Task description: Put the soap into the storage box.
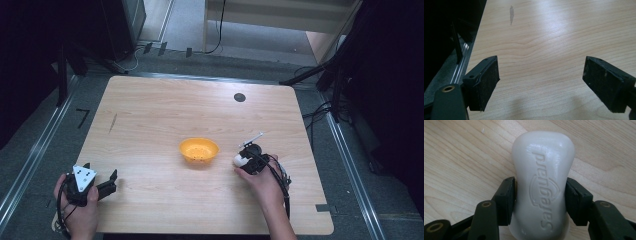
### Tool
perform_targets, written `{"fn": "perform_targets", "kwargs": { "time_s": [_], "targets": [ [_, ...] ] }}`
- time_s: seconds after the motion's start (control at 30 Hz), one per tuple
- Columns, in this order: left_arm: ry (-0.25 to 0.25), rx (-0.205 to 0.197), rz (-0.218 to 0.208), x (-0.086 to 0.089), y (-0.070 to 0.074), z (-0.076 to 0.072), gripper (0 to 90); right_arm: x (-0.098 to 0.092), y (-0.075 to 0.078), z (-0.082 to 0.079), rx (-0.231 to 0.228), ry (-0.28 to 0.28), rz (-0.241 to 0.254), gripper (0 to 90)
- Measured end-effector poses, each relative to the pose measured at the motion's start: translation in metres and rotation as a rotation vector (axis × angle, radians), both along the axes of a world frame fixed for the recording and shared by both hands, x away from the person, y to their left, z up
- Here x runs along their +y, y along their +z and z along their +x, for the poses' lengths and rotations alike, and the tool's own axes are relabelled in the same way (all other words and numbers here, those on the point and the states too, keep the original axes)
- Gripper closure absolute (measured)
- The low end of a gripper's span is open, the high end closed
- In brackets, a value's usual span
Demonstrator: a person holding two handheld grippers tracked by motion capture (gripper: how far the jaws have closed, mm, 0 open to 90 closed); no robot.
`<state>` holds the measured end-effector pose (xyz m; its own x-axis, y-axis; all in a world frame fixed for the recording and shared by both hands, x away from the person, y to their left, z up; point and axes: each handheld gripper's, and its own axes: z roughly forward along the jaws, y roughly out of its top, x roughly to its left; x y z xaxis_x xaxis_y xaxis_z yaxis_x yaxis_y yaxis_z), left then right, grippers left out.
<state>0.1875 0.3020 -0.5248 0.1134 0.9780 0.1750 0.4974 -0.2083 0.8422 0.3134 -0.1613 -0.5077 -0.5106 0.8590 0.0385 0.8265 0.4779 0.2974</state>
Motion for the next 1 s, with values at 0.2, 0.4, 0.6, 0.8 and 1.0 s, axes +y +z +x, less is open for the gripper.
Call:
{"fn": "perform_targets", "kwargs": {
  "time_s": [0.2,0.4,0.6,0.8,1.0],
  "targets": [
    [0.0,0.001,0.003,0.0,0.0,0.0,14.1,-0.001,0.0,0.0,-0.017,0.019,0.007,48.8],
    [0.0,0.002,-0.002,0.001,0.0,0.0,14.1,-0.006,0.0,0.0,-0.01,0.033,0.032,49.8],
    [-0.001,0.005,0.0,0.0,0.0,0.0,14.1,-0.011,0.011,-0.001,-0.048,0.119,0.012,50.3],
    [-0.003,0.005,0.0,0.0,0.0,0.0,14.1,-0.009,0.021,0.001,-0.07,0.201,0.016,50.4],
    [-0.006,0.005,-0.001,0.0,0.0,0.0,14.1,-0.004,0.034,0.003,-0.12,0.294,0.024,50.4]
  ]
}}
